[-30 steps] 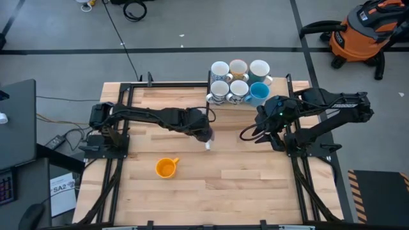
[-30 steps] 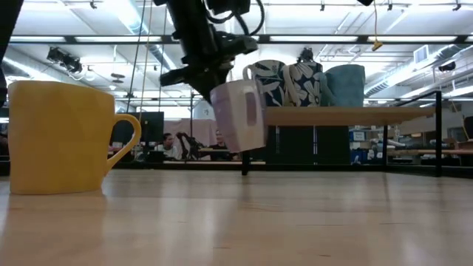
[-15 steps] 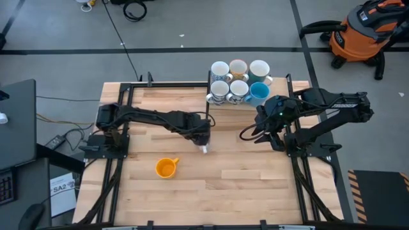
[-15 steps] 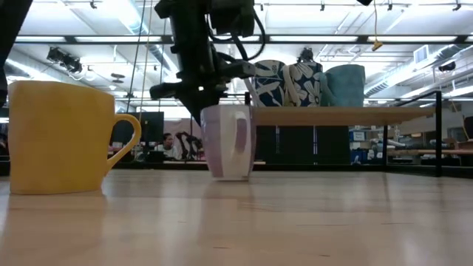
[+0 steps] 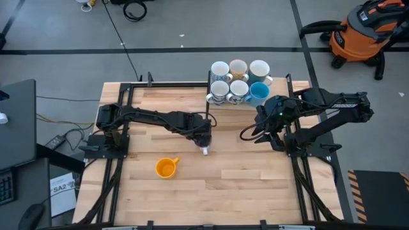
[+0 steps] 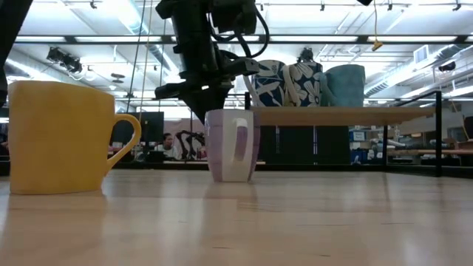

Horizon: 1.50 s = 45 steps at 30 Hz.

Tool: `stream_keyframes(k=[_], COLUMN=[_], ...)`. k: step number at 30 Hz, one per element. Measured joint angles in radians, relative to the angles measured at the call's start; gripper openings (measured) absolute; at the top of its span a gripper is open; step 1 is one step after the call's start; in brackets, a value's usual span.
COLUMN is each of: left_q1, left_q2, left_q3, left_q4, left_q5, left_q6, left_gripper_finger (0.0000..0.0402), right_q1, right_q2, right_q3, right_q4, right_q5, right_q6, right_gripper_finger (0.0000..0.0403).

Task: Place coffee mugs
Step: Put the purple mug on the shelf

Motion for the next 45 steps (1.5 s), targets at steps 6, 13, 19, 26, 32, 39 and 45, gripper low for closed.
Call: stream_keyframes(k=[6,13,19,26,32,39,45], left_q1=[0.0,0.0,0.0,0.007,0.006,-0.039,-0.08], left_q2=[0.0,-0.002,-0.026,-0.107,-0.206,-0.318,-0.371], left_q3=[0.0,0.0,0.0,0.0,0.0,0.0,0.0], left_q4=[0.005,0.014,0.005,-0.016,-0.086,-0.213,-0.235], left_q5=[-0.002,0.013,0.05,0.05,0.054,0.099,0.099], left_q6=[-0.002,-0.005,0.026,0.113,0.303,0.646,0.656], left_gripper_finger=[0.0099,0.0113,0.0114,0.0114,0.0114,0.0114,0.0114], right_q1=[0.0,0.0,0.0,0.0,0.0,0.0,0.0], right_q2=[0.0,0.0,0.0,0.0,0.021,0.105,0.217], right_q3=[0.0,0.0,0.0,0.0,0.0,0.0,0.0], right_q4=[0.0,0.0,0.001,0.021,0.121,0.345,0.436], right_q5=[0.0,0.0,-0.008,-0.009,-0.002,0.078,0.191], right_q6=[0.0,0.0,0.001,0.011,0.061,0.186,0.34], right_gripper_finger=[0.0158,0.0158,0.0157,0.0157,0.0157,0.0156,0.0156])
